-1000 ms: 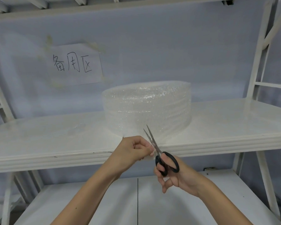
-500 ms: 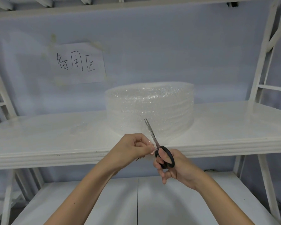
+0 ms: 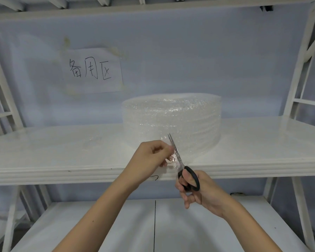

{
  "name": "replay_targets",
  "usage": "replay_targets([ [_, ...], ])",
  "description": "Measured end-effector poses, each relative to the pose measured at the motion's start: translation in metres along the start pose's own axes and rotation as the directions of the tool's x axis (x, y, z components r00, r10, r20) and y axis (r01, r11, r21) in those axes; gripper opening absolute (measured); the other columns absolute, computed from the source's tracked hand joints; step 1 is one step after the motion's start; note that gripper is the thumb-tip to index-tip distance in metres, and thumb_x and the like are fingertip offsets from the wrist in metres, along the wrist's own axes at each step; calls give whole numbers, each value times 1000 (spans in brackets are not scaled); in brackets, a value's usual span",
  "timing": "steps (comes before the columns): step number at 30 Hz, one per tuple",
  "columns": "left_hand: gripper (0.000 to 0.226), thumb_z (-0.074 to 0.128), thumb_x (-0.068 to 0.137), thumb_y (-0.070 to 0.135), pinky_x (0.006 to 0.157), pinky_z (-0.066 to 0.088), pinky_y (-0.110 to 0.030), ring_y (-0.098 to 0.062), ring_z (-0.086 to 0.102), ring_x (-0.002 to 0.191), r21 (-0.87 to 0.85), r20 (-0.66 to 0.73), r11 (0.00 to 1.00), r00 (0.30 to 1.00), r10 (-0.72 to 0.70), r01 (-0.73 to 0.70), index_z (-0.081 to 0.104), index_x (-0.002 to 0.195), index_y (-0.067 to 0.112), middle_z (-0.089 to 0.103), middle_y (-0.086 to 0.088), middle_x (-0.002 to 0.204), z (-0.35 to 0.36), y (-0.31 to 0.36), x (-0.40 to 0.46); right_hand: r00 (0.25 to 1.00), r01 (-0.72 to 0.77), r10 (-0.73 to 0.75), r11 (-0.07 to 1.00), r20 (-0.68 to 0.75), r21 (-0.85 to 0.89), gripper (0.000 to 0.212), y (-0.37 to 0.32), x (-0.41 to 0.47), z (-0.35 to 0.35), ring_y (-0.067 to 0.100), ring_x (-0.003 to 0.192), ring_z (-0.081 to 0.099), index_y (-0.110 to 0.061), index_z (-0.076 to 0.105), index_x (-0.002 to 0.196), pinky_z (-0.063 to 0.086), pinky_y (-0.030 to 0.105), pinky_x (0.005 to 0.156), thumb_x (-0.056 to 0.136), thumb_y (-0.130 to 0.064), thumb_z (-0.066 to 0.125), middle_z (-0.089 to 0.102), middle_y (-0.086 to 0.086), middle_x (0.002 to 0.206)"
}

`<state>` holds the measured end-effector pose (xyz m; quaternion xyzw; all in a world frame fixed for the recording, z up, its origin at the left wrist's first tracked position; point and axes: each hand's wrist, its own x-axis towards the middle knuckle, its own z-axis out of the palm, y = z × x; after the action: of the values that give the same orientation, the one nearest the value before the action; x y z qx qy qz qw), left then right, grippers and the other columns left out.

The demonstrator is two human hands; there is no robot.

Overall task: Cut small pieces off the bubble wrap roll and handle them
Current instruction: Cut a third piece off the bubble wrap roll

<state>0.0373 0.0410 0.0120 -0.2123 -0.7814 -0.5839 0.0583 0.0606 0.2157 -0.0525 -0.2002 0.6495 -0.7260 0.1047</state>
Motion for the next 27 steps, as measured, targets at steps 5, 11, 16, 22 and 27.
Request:
replay_targets([
  [5, 20, 57, 93, 14, 68, 50, -29, -12, 57, 61, -40, -39, 999, 999, 8, -9, 67, 77, 10, 62, -2, 68, 3, -2, 4, 999, -32, 32, 999, 28, -3, 53, 6, -8, -3, 18, 52, 50, -18, 53, 61, 52, 32, 52, 63, -65, 76, 54, 4, 69],
  [11, 24, 56, 93, 11, 64, 48, -24, -12, 55, 59, -63, 10, 998, 1000, 7, -7, 65, 71, 14, 58, 4, 63, 7, -5, 0, 999, -34, 33, 999, 31, 3, 57, 5, -11, -2, 20, 53, 49, -15, 52, 64, 52, 34, 51, 62, -67, 76, 53, 4, 72],
  [16, 25, 57, 94, 11, 63, 47, -22, -11, 55, 59, -45, 55, 998, 998, 42, -40, 64, 70, 14, 59, 2, 63, 7, -5, -3, 997, -63, 63, 998, 48, 3, 61, -15, -2, 0, 17, 48, 47, -15, 53, 66, 47, 25, 37, 56, -72, 75, 54, 3, 72],
  [22, 23, 58, 94, 12, 63, 47, -21, -11, 54, 60, -46, 72, 997, 996, 58, -55, 65, 72, 11, 59, -1, 65, 3, -3, -3, 998, -54, 56, 997, 23, -48, 74, -27, 7, -3, 15, 43, 46, -8, 50, 75, 44, 22, 33, 52, -73, 77, 53, 3, 69],
  [27, 24, 58, 94, 13, 65, 47, -25, -13, 54, 61, -47, 90, 997, 994, 59, -55, 66, 73, 5, 60, -4, 66, 3, -3, -5, 999, -34, 36, 997, 29, -73, 79, -35, 12, -2, 16, 43, 45, -6, 53, 82, 42, 22, 31, 53, -75, 74, 54, 5, 71],
])
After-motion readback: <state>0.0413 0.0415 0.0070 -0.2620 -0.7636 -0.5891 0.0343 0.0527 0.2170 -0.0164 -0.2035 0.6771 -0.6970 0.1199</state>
